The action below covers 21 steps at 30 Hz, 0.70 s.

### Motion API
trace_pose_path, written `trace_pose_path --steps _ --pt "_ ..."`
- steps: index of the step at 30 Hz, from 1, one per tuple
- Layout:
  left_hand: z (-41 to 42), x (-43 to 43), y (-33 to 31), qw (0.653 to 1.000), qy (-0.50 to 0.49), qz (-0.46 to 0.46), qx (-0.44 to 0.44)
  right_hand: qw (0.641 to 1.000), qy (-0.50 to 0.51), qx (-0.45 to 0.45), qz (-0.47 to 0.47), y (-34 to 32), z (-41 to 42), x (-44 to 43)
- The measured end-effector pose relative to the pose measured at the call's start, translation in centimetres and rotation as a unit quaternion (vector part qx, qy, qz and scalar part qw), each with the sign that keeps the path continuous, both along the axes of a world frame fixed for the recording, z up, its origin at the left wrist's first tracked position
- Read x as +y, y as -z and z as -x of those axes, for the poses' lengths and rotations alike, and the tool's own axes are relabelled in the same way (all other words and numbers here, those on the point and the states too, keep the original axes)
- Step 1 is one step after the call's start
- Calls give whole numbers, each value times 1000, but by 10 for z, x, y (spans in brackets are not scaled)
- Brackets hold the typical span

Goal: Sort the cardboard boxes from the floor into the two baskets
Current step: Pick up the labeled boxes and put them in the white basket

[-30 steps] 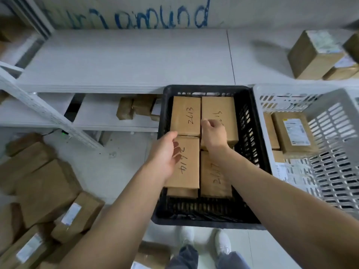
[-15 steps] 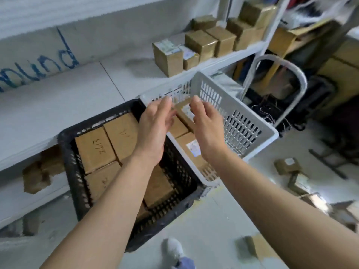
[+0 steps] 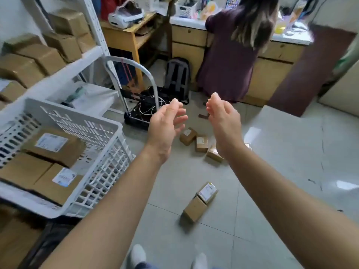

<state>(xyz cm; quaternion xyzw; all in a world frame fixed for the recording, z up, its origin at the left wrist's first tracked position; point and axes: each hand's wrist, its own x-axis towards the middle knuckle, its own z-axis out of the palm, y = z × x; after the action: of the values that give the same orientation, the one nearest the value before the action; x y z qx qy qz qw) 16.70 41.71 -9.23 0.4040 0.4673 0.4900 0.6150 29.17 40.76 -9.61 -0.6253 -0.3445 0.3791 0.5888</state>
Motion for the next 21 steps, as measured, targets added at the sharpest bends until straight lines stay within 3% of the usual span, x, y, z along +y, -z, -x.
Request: trace_pose_path --steps 11,21 --pt "-150 80 21 994 100 25 25 987 160 28 17 25 -173 43" --pt "-235 259 61 984 161 63 41 966 244 23 84 78 -246 204"
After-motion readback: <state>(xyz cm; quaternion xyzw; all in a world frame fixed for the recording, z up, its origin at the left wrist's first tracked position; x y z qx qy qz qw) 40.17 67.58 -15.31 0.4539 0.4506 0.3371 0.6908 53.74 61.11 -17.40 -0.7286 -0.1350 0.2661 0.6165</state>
